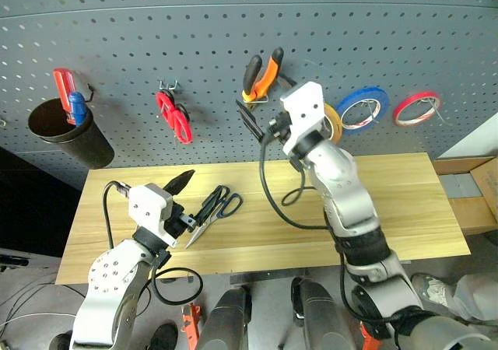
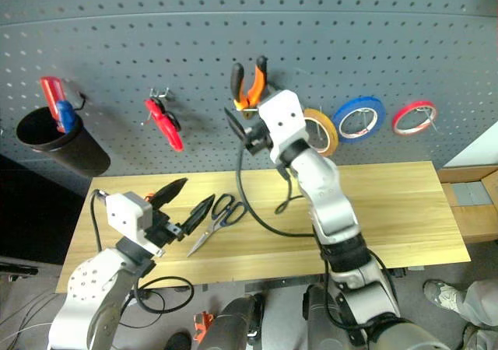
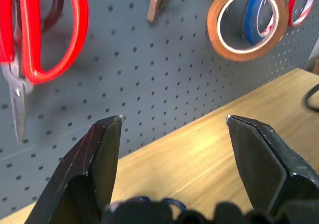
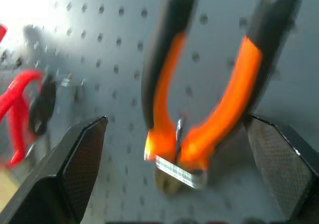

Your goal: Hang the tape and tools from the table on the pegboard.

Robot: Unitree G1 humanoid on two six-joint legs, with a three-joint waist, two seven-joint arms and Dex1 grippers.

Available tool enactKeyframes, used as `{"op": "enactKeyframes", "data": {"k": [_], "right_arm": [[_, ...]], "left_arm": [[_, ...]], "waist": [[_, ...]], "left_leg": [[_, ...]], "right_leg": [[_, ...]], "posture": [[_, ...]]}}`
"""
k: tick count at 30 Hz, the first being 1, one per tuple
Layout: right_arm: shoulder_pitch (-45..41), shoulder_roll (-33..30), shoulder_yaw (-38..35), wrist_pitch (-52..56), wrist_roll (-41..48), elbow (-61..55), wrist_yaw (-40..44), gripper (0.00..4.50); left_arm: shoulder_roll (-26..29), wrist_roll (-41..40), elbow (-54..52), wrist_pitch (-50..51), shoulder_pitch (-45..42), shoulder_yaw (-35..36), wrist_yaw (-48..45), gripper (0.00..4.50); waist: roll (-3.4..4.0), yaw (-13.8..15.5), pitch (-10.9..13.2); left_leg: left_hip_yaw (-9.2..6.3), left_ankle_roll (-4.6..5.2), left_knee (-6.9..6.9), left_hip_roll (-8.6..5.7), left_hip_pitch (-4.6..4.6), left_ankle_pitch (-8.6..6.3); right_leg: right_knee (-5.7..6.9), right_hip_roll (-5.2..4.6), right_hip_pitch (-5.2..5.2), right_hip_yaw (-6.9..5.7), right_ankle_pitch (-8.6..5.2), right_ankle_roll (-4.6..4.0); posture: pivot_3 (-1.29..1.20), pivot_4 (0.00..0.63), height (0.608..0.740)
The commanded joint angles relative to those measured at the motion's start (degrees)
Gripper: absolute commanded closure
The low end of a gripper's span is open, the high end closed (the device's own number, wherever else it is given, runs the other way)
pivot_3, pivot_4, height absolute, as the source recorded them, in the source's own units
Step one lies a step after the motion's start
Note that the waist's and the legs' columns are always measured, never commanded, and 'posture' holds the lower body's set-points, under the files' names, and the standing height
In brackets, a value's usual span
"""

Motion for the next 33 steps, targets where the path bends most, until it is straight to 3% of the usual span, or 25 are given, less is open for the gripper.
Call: {"op": "enactKeyframes", "data": {"k": [1, 5, 10, 18, 23, 33], "right_arm": [[6.6, -4.0, 0.3, 8.1, 4.2, -11.3, 4.5, 0.05], [17.5, -13.6, 0.9, 18.2, 11.7, -20.3, 13.3, 0.05], [26.5, -21.1, 1.8, 26.7, 17.7, -22.4, 17.9, 0.05], [26.9, -19.1, 5.8, 27.2, 15.6, -17.4, 15.4, 0.05], [27.0, -19.2, 7.3, 26.5, 14.5, -16.8, 15.3, 0.05], [26.8, -18.8, 4.7, 22.0, 17.1, -18.8, 17.5, 0.05]], "left_arm": [[0.7, -1.0, 0.4, 0.2, 2.1, 2.1, -0.4, 0.90], [2.5, -2.1, 3.2, 2.7, 4.8, 3.4, -2.1, 0.90], [5.3, -2.7, 3.3, 17.5, 3.0, 2.9, 2.5, 0.90], [12.5, 4.9, 5.1, 31.8, -6.0, -3.7, 5.4, 0.90], [16.5, 7.6, 7.6, 34.0, -10.5, -9.4, 1.9, 0.90], [15.4, 10.8, 17.5, 34.6, -16.6, -15.8, -0.2, 0.90]], "waist": [[0.00, 0.0, 0.0], [0.00, 0.1, 0.0], [-0.02, 0.1, 0.0], [-0.03, 0.2, 0.0], [-0.02, 0.3, 0.0], [-0.03, 0.2, 0.0]], "left_leg": [[-0.01, 0.00, -0.01, 0.01, 0.00, 0.00], [-0.04, 0.04, -0.02, 0.03, 0.01, -0.02], [-0.12, 0.25, -0.02, 0.05, 0.04, -0.14], [-0.14, 0.05, 0.02, 0.03, 0.14, -0.01], [-0.16, -0.02, -0.01, 0.00, 0.12, 0.00], [-0.21, -0.02, -0.10, 0.01, 0.11, -0.01]], "right_leg": [[-0.01, 0.00, 0.00, 0.00, 0.00, 0.00], [-0.08, 0.01, 0.08, -0.03, -0.01, 0.00], [-0.09, 0.00, 0.18, -0.11, -0.03, 0.03], [-0.06, 0.00, 0.28, -0.13, -0.02, 0.06], [-0.15, -0.01, 0.28, -0.15, -0.02, 0.06], [-0.18, -0.01, 0.26, -0.17, -0.02, 0.05]], "posture": [[-0.01, 0.335, 0.740], [-0.02, 0.334, 0.740], [-0.03, 0.336, 0.740], [-0.02, 0.329, 0.740], [-0.02, 0.324, 0.740], [-0.04, 0.331, 0.740]]}}
